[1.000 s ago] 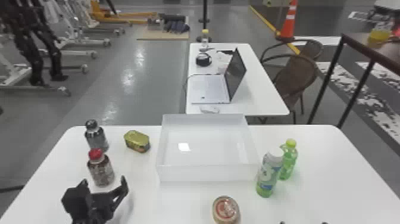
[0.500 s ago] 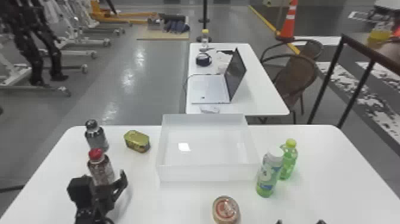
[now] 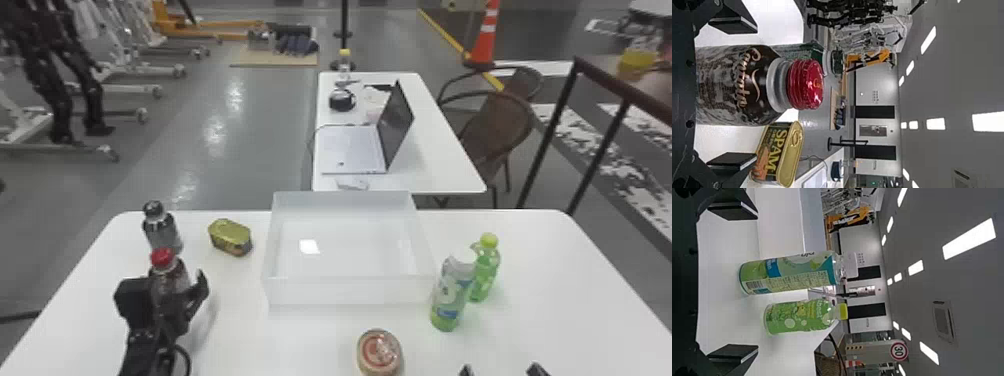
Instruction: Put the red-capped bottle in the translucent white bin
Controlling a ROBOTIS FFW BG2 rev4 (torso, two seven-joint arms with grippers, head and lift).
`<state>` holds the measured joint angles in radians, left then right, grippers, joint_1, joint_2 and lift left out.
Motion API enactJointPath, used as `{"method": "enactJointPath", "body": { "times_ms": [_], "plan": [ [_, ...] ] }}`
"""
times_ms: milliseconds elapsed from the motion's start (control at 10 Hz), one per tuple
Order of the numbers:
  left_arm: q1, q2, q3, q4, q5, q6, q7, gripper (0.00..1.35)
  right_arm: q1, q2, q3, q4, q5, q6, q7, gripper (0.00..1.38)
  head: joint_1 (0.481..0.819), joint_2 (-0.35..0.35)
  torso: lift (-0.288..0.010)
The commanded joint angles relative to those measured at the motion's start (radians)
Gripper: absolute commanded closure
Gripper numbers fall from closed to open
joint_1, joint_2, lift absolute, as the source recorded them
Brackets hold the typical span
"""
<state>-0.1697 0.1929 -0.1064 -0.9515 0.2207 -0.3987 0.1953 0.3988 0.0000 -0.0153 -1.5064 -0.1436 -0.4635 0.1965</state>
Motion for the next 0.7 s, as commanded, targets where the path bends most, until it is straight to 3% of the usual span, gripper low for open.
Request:
{"method": "enactJointPath", "body": {
  "times_ms": [0,200,600],
  "plan": [
    [0.006,-0.003,0.010,-0.003,-0.032,0.027,0.010,0.27,0.000,0.001,0.000,0.000,-0.001,-0.001,0.001,0.11,0.549,0.000,-0.100],
    [0.012,-0.003,0.007,-0.003,-0.024,0.060,0.015,0.83,-0.003,0.001,-0.002,0.000,-0.002,-0.003,0.004,0.11,0.549,0.000,-0.100],
    [0.027,0.013,0.002,-0.016,-0.034,0.003,0.015,0.82,-0.003,0.001,0.000,0.002,-0.001,-0.003,0.004,0.11,0.549,0.000,-0.100]
  ]
}}
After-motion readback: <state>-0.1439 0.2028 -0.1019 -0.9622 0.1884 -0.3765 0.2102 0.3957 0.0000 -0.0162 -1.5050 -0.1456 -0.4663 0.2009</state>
